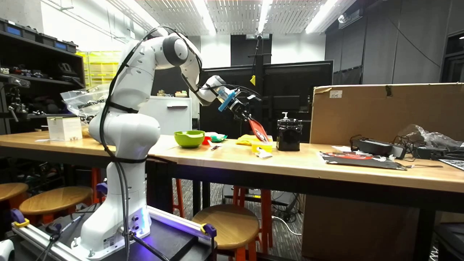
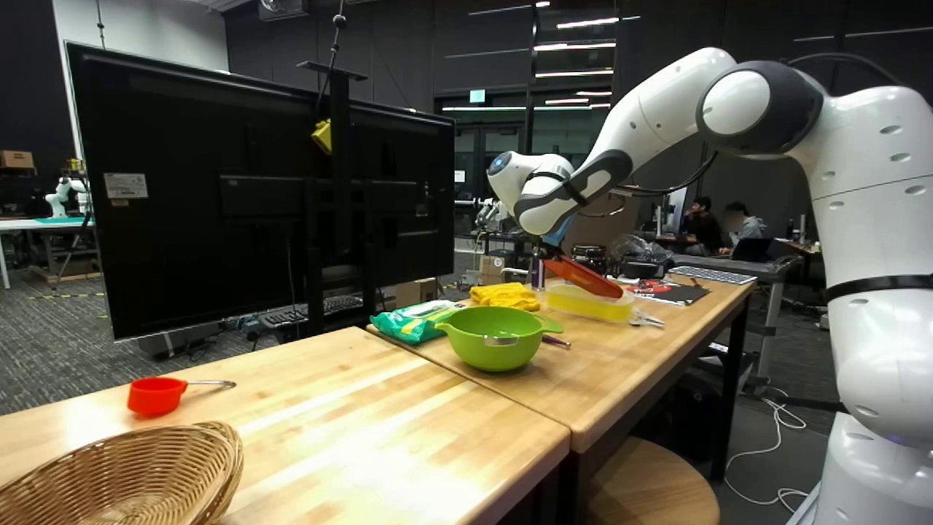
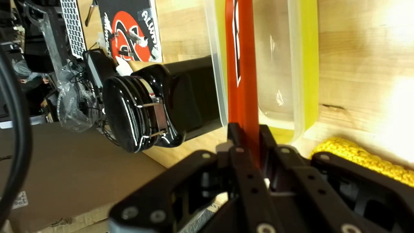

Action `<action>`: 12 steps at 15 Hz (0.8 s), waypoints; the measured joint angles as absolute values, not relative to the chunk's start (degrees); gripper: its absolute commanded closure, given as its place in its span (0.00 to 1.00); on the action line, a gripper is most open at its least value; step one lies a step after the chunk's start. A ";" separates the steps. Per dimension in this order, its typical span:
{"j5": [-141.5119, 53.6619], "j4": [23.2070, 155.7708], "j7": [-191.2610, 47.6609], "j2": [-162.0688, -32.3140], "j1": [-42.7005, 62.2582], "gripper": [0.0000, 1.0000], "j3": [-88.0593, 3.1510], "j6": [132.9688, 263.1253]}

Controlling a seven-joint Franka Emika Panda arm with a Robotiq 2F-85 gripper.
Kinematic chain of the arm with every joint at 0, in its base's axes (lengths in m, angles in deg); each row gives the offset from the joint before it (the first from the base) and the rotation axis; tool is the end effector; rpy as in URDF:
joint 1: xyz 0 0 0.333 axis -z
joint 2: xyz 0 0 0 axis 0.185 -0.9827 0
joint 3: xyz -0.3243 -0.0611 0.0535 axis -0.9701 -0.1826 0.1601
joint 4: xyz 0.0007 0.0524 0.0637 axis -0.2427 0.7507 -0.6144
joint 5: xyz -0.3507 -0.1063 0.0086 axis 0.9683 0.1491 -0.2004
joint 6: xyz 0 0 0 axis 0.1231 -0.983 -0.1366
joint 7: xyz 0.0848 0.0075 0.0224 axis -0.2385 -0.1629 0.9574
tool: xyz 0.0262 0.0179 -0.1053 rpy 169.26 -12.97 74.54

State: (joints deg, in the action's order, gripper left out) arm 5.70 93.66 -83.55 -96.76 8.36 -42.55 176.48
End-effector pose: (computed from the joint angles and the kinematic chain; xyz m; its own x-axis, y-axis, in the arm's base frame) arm 0.6298 -0.0676 0.4865 0.9921 0.1008 0.0752 0.0096 -0.6569 0.7539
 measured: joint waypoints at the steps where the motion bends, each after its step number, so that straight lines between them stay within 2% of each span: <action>1: 6.11 93.66 -83.92 -96.26 7.81 0.97 -42.36 175.35; 12: 7.31 92.92 -85.89 -92.32 3.60 0.97 -37.20 160.81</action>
